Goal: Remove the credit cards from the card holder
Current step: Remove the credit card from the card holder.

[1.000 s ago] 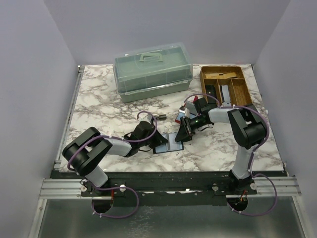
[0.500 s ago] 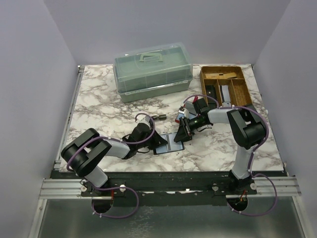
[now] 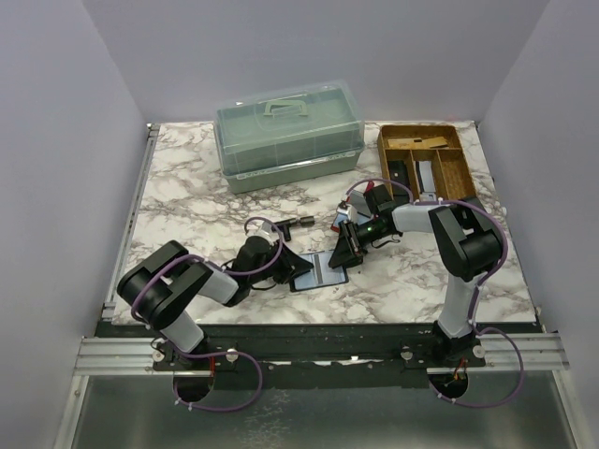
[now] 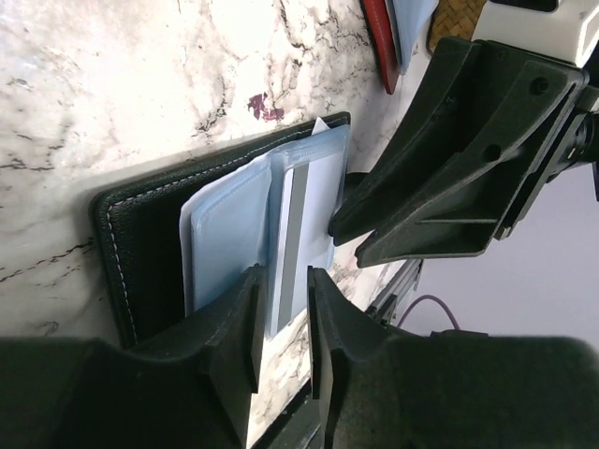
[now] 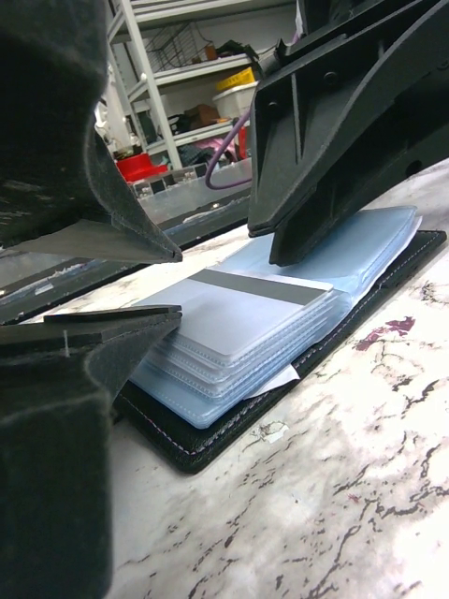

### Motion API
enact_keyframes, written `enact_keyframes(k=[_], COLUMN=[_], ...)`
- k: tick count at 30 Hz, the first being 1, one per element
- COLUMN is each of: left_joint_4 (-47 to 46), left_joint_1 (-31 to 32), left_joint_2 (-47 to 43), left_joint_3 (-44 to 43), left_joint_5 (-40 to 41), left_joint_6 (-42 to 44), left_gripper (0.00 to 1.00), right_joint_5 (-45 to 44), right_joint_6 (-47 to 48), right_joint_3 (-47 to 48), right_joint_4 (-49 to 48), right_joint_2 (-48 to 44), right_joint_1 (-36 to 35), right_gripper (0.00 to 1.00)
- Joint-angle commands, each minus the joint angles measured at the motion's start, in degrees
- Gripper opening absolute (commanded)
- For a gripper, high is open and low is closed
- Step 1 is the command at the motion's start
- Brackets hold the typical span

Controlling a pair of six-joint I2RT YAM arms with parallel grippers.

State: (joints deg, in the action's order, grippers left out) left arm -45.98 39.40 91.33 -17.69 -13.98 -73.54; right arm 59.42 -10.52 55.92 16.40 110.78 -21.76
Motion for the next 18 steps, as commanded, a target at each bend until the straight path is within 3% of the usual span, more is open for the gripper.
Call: enact_keyframes(k=[1,11,18], left_joint_4=[-2.8,-2.01,-1.99], left_joint_1=[-0.33,-0.26,-0.21], left_joint_2=[2.35,8.51,8.98], left_joint_3=[-0.52,-4.18,-5.07], left_joint_5=[-2.26,-3.98,-4.77], left_joint_6=[-1.26,-0.82,-0.65], left_gripper=[0.31,0.31,0.12], right_joint_5=[-8.38,-10.24,-10.05], right_joint_6=[2.63,2.76,2.89], right_joint_3=[0.23,-0.02,0.12], right_joint_4=[1.1,1.34,1.64], right_joint_2=[2.83,4.18,4.95], right_joint_1=[0.23,0.23,0.14], right_gripper=[0.33,0.22,0.22])
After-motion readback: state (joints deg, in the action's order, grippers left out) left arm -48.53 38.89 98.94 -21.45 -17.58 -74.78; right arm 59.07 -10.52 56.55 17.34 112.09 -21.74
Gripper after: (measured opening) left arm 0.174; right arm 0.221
